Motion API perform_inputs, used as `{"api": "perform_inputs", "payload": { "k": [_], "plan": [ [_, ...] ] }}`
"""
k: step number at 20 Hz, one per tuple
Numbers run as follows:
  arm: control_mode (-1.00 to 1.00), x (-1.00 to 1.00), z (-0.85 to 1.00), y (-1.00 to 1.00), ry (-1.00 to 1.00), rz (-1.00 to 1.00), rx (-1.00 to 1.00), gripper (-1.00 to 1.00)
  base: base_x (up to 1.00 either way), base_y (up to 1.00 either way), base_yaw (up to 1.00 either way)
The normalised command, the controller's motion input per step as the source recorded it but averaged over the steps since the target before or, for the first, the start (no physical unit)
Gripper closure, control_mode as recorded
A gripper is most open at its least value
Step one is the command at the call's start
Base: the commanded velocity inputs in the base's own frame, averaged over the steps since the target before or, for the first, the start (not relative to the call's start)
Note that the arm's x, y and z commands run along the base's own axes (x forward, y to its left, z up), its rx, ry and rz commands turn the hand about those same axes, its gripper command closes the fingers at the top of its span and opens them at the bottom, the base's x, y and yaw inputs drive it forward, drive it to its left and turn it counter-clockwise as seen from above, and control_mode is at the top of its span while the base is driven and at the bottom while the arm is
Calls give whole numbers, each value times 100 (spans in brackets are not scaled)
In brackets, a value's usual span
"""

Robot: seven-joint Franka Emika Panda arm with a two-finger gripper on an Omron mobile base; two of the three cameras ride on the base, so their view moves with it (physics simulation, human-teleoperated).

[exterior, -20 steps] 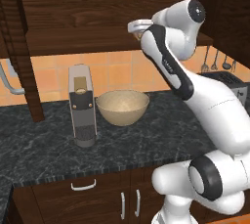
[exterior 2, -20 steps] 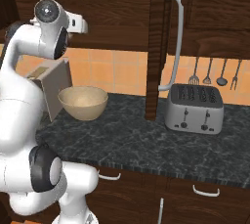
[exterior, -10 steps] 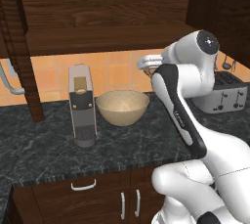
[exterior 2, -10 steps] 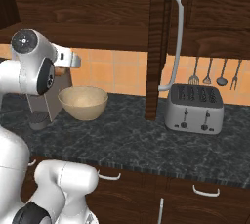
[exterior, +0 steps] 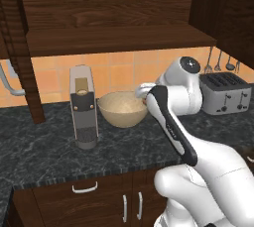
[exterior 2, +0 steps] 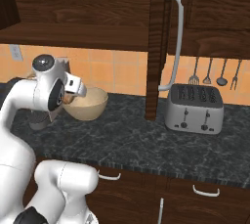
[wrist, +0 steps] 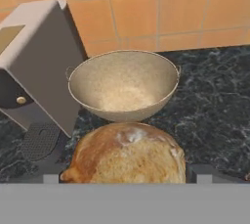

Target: Open the cabinet, pick up the bread from the cabinet and place it in the basket. Then move the basket to the dining counter.

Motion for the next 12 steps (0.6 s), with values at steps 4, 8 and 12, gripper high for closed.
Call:
{"api": "perform_inputs", "payload": {
  "k": [4,8,12],
  "plan": [
    [-100,52,-43,0,17,0,7,100,0,0,0],
    [-100,59,-30,17,11,0,2,100,0,0,0],
    [-100,54,-18,18,8,0,0,100,0,0,0]
  ]
}}
